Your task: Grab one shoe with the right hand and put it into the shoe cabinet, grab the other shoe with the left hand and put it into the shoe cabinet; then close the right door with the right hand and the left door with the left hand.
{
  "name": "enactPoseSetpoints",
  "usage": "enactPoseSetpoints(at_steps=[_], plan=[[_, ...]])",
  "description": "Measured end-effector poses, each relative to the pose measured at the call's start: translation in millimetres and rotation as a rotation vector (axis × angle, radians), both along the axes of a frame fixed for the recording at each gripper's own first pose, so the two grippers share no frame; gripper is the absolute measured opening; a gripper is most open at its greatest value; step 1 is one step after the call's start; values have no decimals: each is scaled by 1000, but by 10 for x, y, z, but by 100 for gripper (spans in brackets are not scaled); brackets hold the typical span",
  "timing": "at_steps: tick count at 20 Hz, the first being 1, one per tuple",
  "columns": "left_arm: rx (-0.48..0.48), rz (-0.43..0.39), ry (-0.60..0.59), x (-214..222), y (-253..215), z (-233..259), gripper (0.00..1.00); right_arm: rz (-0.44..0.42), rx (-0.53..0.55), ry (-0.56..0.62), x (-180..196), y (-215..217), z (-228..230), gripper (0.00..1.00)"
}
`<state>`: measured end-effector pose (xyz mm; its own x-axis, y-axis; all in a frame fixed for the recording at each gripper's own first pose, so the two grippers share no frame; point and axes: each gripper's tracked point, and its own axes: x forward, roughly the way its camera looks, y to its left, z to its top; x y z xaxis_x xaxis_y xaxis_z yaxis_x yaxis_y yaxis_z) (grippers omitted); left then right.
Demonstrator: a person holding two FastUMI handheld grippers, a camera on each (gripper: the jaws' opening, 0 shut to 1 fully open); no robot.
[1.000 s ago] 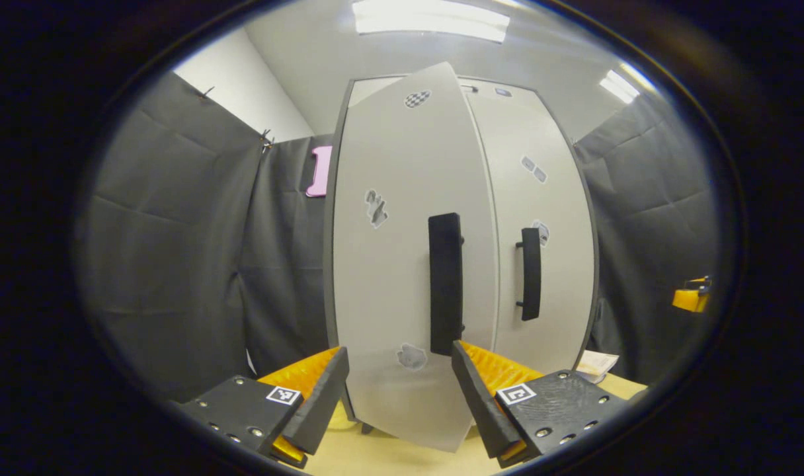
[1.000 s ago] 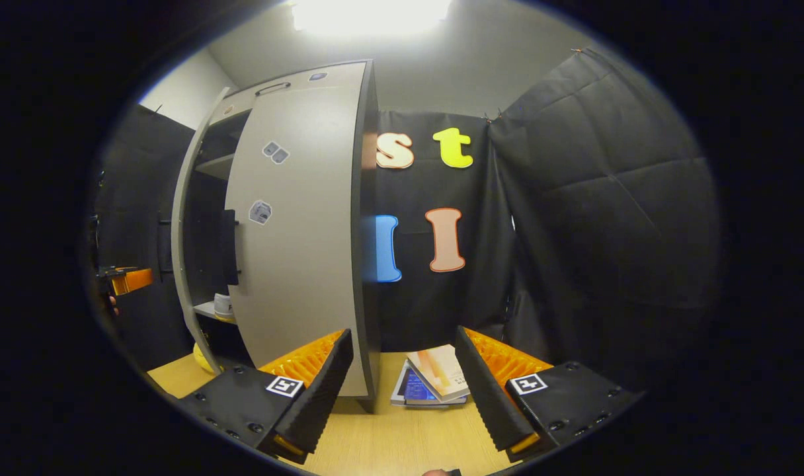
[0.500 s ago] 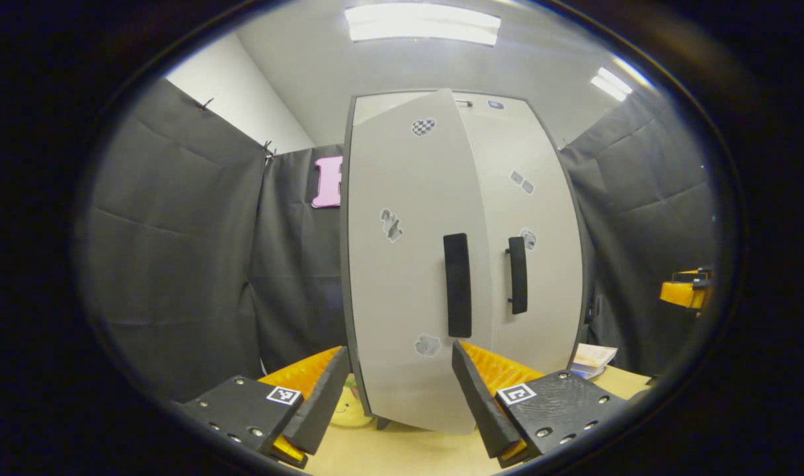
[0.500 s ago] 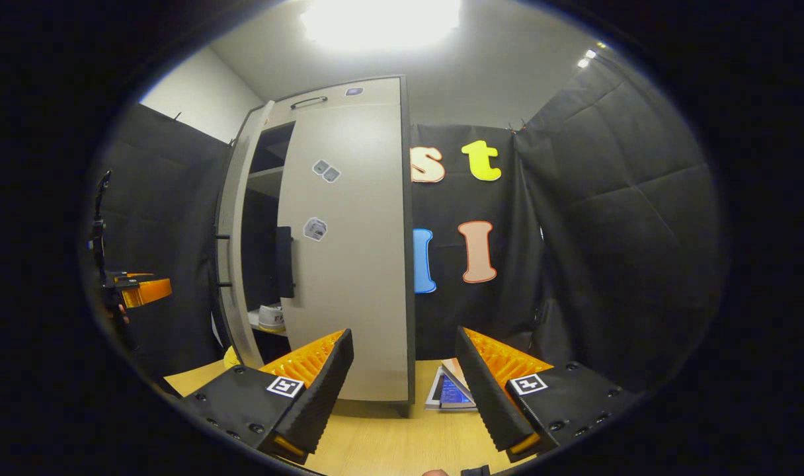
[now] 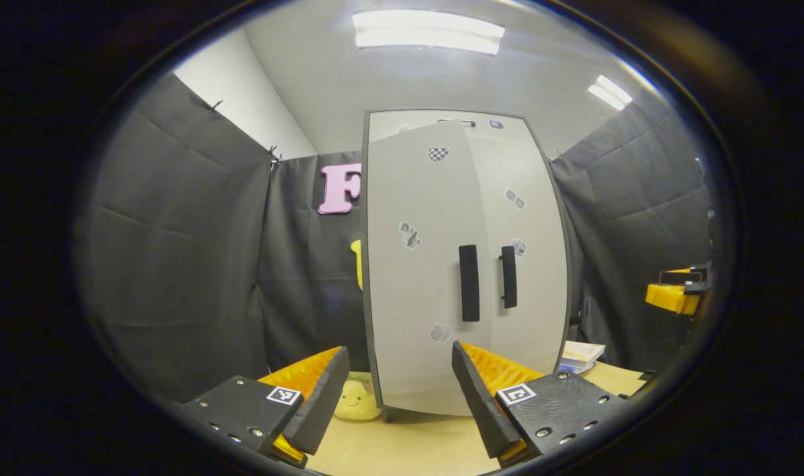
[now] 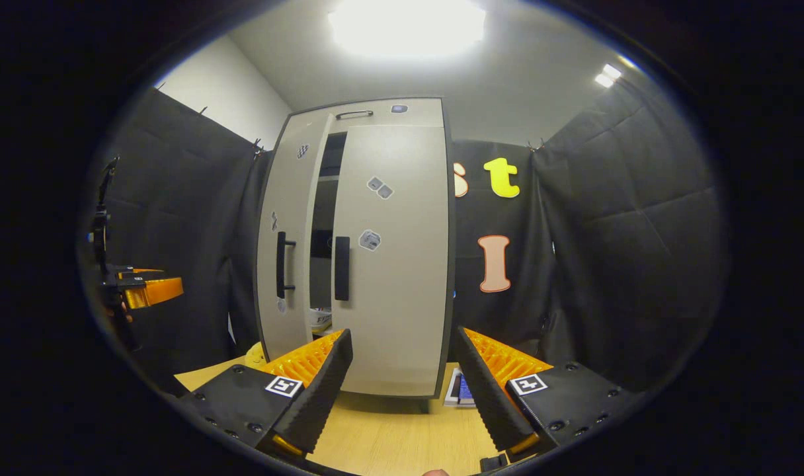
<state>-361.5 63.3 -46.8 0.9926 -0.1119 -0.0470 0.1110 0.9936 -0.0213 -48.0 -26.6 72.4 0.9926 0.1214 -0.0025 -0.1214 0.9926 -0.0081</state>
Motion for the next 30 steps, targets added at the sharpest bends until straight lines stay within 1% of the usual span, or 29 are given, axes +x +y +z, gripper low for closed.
enactPoseSetpoints(at_steps=[3, 4, 5, 11, 23, 24, 25, 26, 30], plan=[[5, -3, -7, -138, 84, 36, 89, -1, 1, -4, -117, 98, 20, 98], [5, -5, -7, -176, 113, 47, 89, -2, 1, -6, -139, 113, 24, 94], [5, -7, -8, -212, 135, 57, 89, -5, 2, -7, -161, 132, 30, 98], [5, -23, -15, -254, 194, 74, 89, -19, 2, -14, -253, 189, 52, 98], [0, -24, -22, -254, 228, 85, 89, -24, -14, -21, -235, 212, 107, 98], [0, -22, -21, -254, 223, 80, 89, -22, -16, -21, -226, 216, 106, 94], [1, -21, -20, -259, 227, 72, 89, -21, -18, -20, -222, 220, 102, 94], [2, -21, -19, -262, 222, 69, 89, -19, -20, -18, -217, 221, 89, 98], [4, -21, -15, -231, 196, 46, 89, -17, -18, -16, -199, 215, 85, 98]])
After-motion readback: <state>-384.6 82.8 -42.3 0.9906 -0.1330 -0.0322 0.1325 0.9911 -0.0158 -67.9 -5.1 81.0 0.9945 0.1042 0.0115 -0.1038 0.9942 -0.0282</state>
